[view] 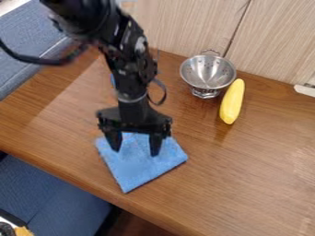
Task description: Move the blue cloth to the left side of the table
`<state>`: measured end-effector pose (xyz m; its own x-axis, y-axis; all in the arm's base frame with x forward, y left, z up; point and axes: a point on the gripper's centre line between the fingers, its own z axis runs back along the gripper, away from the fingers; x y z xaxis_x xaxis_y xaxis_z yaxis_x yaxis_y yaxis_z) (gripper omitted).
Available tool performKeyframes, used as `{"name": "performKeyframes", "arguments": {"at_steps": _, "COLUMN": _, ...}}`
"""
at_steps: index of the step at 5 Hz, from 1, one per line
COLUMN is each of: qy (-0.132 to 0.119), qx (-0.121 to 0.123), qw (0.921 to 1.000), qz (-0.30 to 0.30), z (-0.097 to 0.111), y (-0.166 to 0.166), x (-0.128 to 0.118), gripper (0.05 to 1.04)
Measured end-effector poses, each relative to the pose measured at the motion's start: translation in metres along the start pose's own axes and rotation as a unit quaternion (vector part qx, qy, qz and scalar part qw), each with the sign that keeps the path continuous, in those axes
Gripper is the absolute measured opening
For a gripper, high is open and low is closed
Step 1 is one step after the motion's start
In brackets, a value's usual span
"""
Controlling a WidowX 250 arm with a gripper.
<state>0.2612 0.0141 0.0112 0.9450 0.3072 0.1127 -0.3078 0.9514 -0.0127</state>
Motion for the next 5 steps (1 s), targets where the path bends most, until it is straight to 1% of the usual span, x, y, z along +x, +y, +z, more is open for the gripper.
{"name": "performKeyframes", "arguments": {"at_steps": 1, "qy": 0.005, "qx": -0.014, "qw": 0.9996, "qz": -0.025, "z": -0.016, "y": -0.007, "x": -0.004, "gripper": 0.999}}
{"name": "performKeyframes", "arguments": {"at_steps": 2, "qy": 0.002, "qx": -0.007, "qw": 0.9995, "qz": -0.030, "z": -0.018, "y": -0.007, "x": 0.000, "gripper": 1.000}}
{"name": "performKeyframes", "arguments": {"at_steps": 3, "qy": 0.003, "qx": -0.013, "qw": 0.9999, "qz": -0.011, "z": -0.019, "y": -0.004, "x": 0.007, "gripper": 1.000}}
{"name": "performKeyframes", "arguments": {"at_steps": 4, "qy": -0.001, "qx": 0.004, "qw": 1.0000, "qz": 0.008, "z": -0.020, "y": 0.009, "x": 0.018, "gripper": 0.999}}
{"name": "performKeyframes", "arguments": {"at_steps": 5, "qy": -0.006, "qx": 0.015, "qw": 0.9991, "qz": 0.039, "z": -0.022, "y": 0.026, "x": 0.033, "gripper": 0.999}}
